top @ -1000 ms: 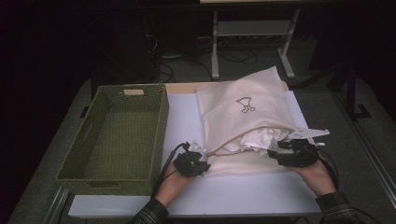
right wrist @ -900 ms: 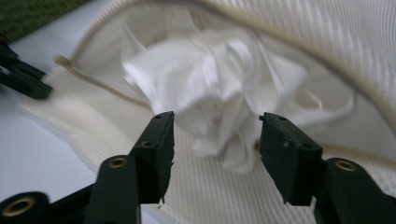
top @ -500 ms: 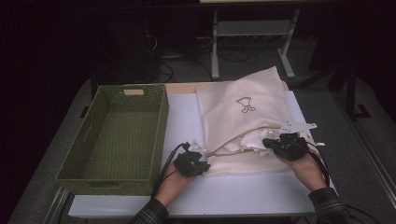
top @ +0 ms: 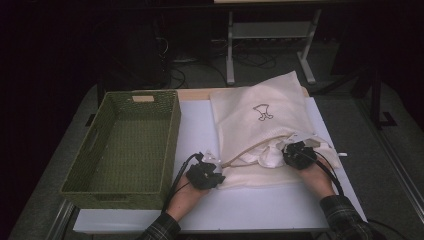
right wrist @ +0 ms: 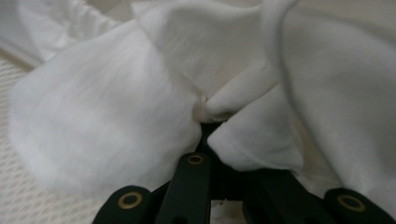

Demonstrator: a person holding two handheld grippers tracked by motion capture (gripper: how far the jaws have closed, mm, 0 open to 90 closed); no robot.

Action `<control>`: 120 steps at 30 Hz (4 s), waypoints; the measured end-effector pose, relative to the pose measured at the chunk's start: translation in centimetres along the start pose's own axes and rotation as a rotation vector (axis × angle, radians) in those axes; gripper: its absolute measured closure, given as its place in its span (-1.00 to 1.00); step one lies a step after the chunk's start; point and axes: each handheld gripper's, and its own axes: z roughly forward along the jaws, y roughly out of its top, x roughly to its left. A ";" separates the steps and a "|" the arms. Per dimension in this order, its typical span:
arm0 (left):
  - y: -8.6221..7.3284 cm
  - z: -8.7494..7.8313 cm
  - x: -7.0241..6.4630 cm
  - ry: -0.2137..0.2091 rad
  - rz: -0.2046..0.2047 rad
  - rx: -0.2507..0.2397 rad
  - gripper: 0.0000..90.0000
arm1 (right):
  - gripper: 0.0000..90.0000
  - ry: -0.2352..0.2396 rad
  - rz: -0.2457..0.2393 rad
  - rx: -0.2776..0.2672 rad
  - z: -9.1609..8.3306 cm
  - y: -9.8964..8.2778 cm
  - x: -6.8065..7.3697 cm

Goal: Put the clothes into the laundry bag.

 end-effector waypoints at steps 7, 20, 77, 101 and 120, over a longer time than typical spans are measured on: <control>0.0 0.0 0.0 -0.002 0.000 0.000 0.87 | 1.00 -0.040 0.017 -0.030 1.5 0.9 -0.4; 0.0 0.0 0.0 -0.004 0.004 0.002 0.87 | 0.88 -0.002 0.042 -0.047 1.3 1.1 -1.1; 0.0 0.0 -0.1 0.002 0.005 0.007 0.88 | 1.00 -0.039 0.029 -0.133 -5.2 1.0 -0.7; 0.0 0.0 0.0 -0.003 0.003 0.006 0.88 | 1.00 -0.182 0.145 -0.097 2.7 2.1 -2.1; 0.1 0.0 0.0 -0.003 0.004 0.008 0.87 | 0.77 -0.076 0.104 -0.105 -4.6 0.6 -2.2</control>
